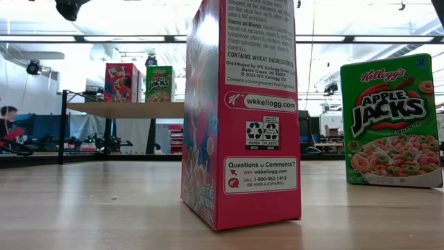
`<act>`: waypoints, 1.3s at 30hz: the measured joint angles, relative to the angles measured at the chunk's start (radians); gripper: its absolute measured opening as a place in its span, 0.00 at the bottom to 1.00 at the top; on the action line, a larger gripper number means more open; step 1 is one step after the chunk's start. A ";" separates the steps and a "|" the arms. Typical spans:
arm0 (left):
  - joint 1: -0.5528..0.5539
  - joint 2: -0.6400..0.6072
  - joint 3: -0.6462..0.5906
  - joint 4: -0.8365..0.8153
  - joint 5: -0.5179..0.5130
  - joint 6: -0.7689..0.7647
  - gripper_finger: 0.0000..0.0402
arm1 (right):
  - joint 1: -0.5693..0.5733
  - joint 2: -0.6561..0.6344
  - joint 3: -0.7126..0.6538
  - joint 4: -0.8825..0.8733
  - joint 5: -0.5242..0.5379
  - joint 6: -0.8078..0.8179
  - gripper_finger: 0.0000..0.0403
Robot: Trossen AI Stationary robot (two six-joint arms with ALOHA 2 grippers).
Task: Stack cereal on shelf
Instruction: Put the blue cereal box on the shelf aligned with the other blue cereal boxes
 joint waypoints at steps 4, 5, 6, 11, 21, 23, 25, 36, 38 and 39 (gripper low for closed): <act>0.000 0.000 0.000 0.000 0.000 0.000 0.00 | -0.009 0.018 -0.033 0.057 0.009 -0.009 0.03; 0.000 0.000 0.000 0.000 0.000 0.000 0.00 | -0.010 0.020 -0.039 0.073 0.007 -0.011 0.03; 0.000 0.000 0.000 0.000 0.000 0.000 0.00 | -0.010 0.024 -0.043 0.087 0.007 -0.014 0.03; 0.000 0.000 0.000 0.000 0.000 0.000 0.00 | -0.010 0.044 -0.047 0.135 0.002 -0.020 0.03; 0.000 0.000 0.000 0.000 0.000 0.000 0.00 | -0.003 0.051 -0.049 0.196 -0.027 -0.030 0.03; 0.000 0.000 0.000 0.000 0.000 0.000 0.00 | -0.003 0.051 -0.049 0.197 -0.027 -0.030 0.03; 0.000 0.000 0.000 0.000 0.000 0.000 0.00 | -0.003 0.051 -0.051 0.198 -0.027 -0.030 0.03; 0.000 0.000 0.000 0.000 0.000 0.000 0.00 | -0.003 0.056 -0.052 0.240 -0.023 -0.052 0.03; 0.000 0.000 0.000 0.000 0.000 0.000 0.00 | -0.003 0.056 -0.052 0.239 -0.019 -0.055 0.03; 0.000 0.000 0.000 0.000 0.000 0.000 0.00 | -0.003 0.055 -0.052 0.231 -0.015 -0.055 0.03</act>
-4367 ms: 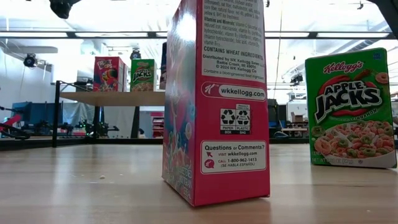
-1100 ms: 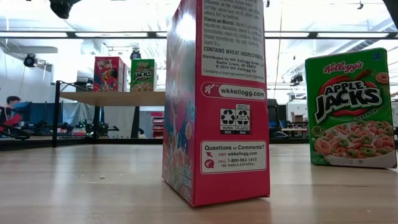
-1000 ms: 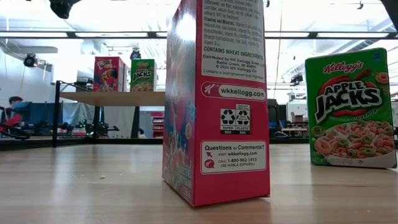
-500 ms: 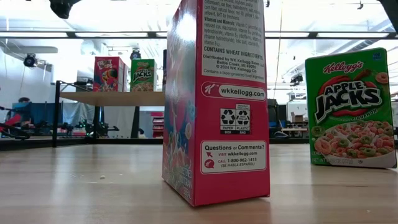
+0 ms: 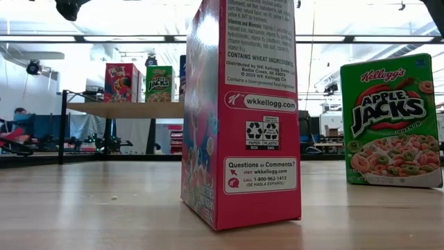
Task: Stack cereal on shelf
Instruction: Put the blue cereal box on the shelf aligned with the other blue cereal boxes
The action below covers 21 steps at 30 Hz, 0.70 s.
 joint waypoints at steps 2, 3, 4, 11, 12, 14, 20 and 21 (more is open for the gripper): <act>0.000 0.000 0.000 0.000 0.000 0.000 0.00 | 0.000 -0.005 0.002 -0.035 0.000 0.001 0.03; 0.000 0.000 0.000 0.000 0.000 0.000 0.00 | 0.000 -0.008 0.004 -0.047 0.000 0.001 0.03; 0.000 0.000 0.000 0.000 0.000 0.000 0.00 | 0.003 -0.014 0.005 -0.053 0.000 0.006 0.03; 0.000 0.000 0.000 -0.014 0.000 -0.009 0.00 | 0.054 -0.054 -0.003 -0.132 -0.030 0.048 0.03; 0.000 0.000 0.000 -0.016 0.000 -0.012 0.00 | 0.062 -0.064 -0.016 -0.132 -0.030 0.055 0.03; 0.000 0.004 -0.004 -0.014 0.000 -0.018 0.00 | 0.082 -0.088 -0.056 -0.119 -0.030 0.055 0.03; 0.000 0.059 -0.009 -0.012 0.000 -0.023 0.00 | 0.124 -0.176 -0.268 0.069 -0.031 0.055 0.03; 0.000 0.077 -0.009 -0.009 0.000 -0.023 0.00 | 0.127 -0.195 -0.307 0.106 -0.031 0.055 0.03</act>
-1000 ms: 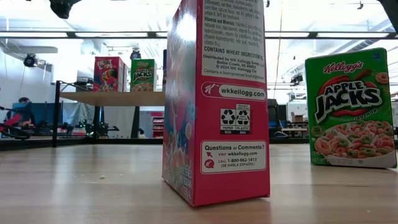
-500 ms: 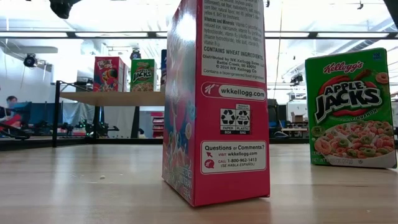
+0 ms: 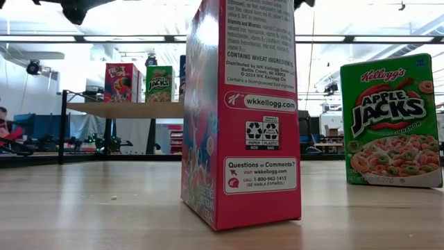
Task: Stack cereal on shelf
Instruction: Put the blue cereal box on the shelf aligned with the other blue cereal boxes
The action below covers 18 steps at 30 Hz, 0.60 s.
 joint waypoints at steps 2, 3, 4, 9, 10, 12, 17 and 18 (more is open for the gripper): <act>0.000 0.038 0.000 0.016 0.000 0.006 0.00 | 0.002 -0.038 -0.079 0.086 0.000 0.000 0.03; 0.001 0.060 0.000 0.031 0.000 0.014 0.00 | 0.002 -0.054 -0.118 0.134 0.000 0.000 0.03; 0.001 0.081 0.000 0.045 0.000 0.023 0.00 | 0.002 -0.067 -0.155 0.176 0.000 0.000 0.03; 0.022 0.200 0.028 0.045 0.000 0.050 0.00 | 0.000 -0.122 -0.305 0.379 -0.004 -0.019 0.03; 0.031 0.226 0.034 0.044 0.000 0.056 0.00 | 0.000 -0.132 -0.328 0.417 -0.004 -0.024 0.03; 0.053 0.277 0.048 0.045 0.001 0.070 0.00 | -0.002 -0.146 -0.372 0.472 -0.004 -0.037 0.03; 0.127 0.391 0.069 0.039 0.001 0.105 0.00 | -0.005 -0.172 -0.450 0.577 -0.012 -0.070 0.03; 0.146 0.409 0.072 0.038 0.002 0.108 0.00 | -0.009 -0.178 -0.462 0.599 -0.033 -0.073 0.03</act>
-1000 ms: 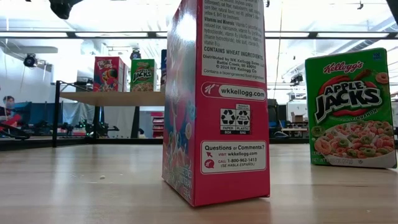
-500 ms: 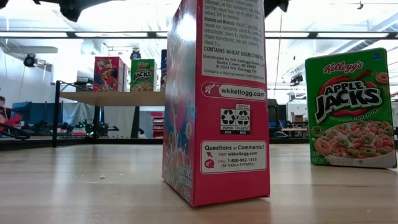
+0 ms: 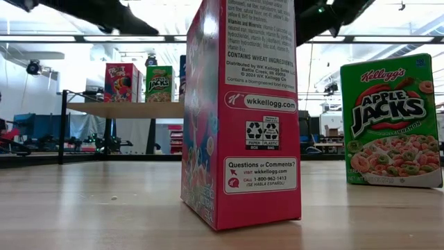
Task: Stack cereal on shelf
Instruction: Put the blue cereal box on the shelf aligned with the other blue cereal boxes
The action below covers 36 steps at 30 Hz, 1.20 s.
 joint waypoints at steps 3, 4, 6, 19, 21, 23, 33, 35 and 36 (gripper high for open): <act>0.069 0.043 0.002 0.000 0.081 0.006 0.00 | -0.021 -0.015 -0.034 0.050 -0.113 -0.004 0.03; 0.095 0.053 0.002 -0.001 0.130 0.008 0.00 | -0.029 -0.019 -0.041 0.066 -0.143 -0.004 0.03; 0.150 0.073 0.002 0.004 0.216 0.009 0.00 | -0.047 -0.027 -0.053 0.094 -0.177 -0.001 0.03; 0.395 0.249 0.000 0.132 0.225 0.002 0.00 | -0.117 -0.027 -0.111 0.176 -0.182 -0.007 0.03; 0.401 0.274 0.000 0.147 0.225 0.002 0.00 | -0.120 -0.027 -0.111 0.174 -0.182 -0.007 0.03; 0.401 0.291 0.004 0.148 0.225 0.001 0.00 | -0.121 -0.027 -0.111 0.168 -0.182 -0.007 0.03; 0.401 0.342 0.039 0.138 0.225 -0.008 0.00 | -0.121 -0.027 -0.111 0.163 -0.181 -0.003 0.03; 0.401 0.343 0.044 0.127 0.225 -0.012 0.00 | -0.121 -0.027 -0.111 0.162 -0.181 0.001 0.03; 0.401 0.341 0.047 0.117 0.226 -0.016 0.00 | -0.121 -0.026 -0.111 0.162 -0.181 0.001 0.03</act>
